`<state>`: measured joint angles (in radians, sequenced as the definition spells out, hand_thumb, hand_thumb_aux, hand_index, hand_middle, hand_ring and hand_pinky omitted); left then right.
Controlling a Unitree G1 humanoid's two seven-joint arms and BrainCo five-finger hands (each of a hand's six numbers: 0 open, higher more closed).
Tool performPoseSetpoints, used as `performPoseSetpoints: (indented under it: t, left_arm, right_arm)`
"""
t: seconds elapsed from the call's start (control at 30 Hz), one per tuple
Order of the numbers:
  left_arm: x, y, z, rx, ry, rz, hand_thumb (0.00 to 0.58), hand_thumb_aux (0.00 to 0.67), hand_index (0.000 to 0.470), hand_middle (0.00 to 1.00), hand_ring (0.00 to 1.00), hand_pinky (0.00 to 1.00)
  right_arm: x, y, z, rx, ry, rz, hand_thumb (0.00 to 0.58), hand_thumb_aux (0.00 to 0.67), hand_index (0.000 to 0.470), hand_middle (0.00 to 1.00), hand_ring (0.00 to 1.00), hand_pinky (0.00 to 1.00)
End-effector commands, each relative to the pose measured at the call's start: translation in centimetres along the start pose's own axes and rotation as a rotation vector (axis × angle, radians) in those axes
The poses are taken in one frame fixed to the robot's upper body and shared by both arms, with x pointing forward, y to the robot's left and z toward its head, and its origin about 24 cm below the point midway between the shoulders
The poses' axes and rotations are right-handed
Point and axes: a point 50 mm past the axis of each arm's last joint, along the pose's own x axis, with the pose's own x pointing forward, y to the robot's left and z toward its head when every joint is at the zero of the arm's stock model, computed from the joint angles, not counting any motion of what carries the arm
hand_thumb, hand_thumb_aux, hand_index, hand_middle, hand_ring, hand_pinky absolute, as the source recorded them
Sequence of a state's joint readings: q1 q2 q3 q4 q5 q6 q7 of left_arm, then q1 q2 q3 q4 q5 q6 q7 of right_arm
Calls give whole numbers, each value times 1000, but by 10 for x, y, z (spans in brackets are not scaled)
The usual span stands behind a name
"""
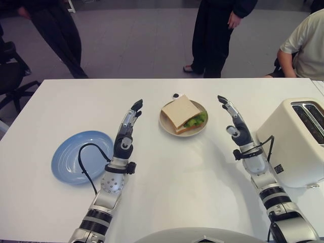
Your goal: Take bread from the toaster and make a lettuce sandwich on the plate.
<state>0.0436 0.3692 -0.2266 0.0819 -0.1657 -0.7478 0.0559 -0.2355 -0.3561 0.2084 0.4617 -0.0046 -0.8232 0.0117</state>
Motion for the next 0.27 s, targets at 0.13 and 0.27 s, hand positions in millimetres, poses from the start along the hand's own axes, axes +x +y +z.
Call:
performPoseSetpoints:
  t: [0.13, 0.27]
  left_arm:
    - [-7, -10, 2, -120, 19, -127, 0, 0, 0, 0, 0, 0]
    - [-8, -11, 1, -157, 32, -167, 0, 0, 0, 0, 0, 0]
  right_arm:
    - [-3, 7, 14, 292, -60, 95, 0, 0, 0, 0, 0, 0]
    - [-7, 13, 21, 433, -71, 176, 0, 0, 0, 0, 0, 0]
